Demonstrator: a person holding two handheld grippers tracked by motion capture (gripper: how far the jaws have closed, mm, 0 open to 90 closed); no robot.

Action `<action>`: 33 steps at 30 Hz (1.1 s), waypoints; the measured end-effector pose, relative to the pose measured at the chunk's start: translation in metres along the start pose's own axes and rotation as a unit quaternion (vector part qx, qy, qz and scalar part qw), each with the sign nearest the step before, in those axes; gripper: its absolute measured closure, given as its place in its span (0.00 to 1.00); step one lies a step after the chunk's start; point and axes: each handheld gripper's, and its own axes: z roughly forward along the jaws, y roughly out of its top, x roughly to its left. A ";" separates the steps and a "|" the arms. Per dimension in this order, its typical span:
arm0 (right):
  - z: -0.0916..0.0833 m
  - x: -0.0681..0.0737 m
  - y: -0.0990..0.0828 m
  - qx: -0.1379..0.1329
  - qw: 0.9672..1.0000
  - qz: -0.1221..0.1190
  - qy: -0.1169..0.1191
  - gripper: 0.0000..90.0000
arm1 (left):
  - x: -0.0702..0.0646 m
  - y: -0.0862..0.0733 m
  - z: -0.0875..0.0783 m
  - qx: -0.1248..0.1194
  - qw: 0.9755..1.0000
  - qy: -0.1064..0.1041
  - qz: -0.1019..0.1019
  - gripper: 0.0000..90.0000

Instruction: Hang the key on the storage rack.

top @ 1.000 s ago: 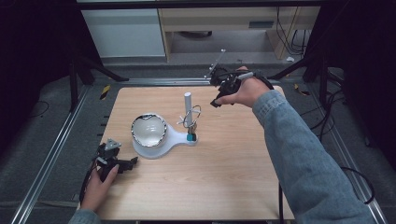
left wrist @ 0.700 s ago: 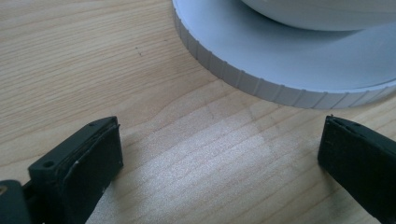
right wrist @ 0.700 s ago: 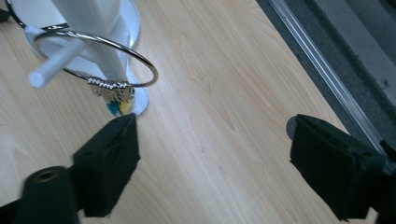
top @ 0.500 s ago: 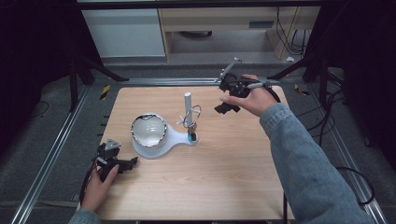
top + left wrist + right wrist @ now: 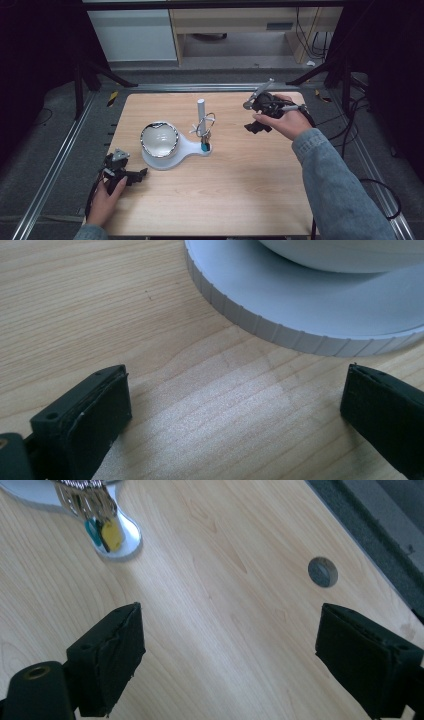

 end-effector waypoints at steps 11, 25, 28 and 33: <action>-0.004 -0.006 -0.044 -0.015 0.998 0.034 -0.056 0.09 | 0.000 0.000 0.000 0.000 1.000 0.001 0.000 0.00; -0.002 -0.006 -0.096 -0.018 0.995 0.067 -0.077 0.10 | 0.000 0.000 0.000 0.000 1.000 0.001 0.000 0.00; 0.000 -0.007 -0.107 -0.018 0.994 0.073 -0.078 0.10 | 0.000 0.000 0.000 0.000 1.000 0.001 0.000 0.00; 0.003 -0.006 -0.125 -0.016 0.993 0.083 -0.081 0.10 | 0.000 0.000 0.000 0.000 1.000 0.001 0.000 0.00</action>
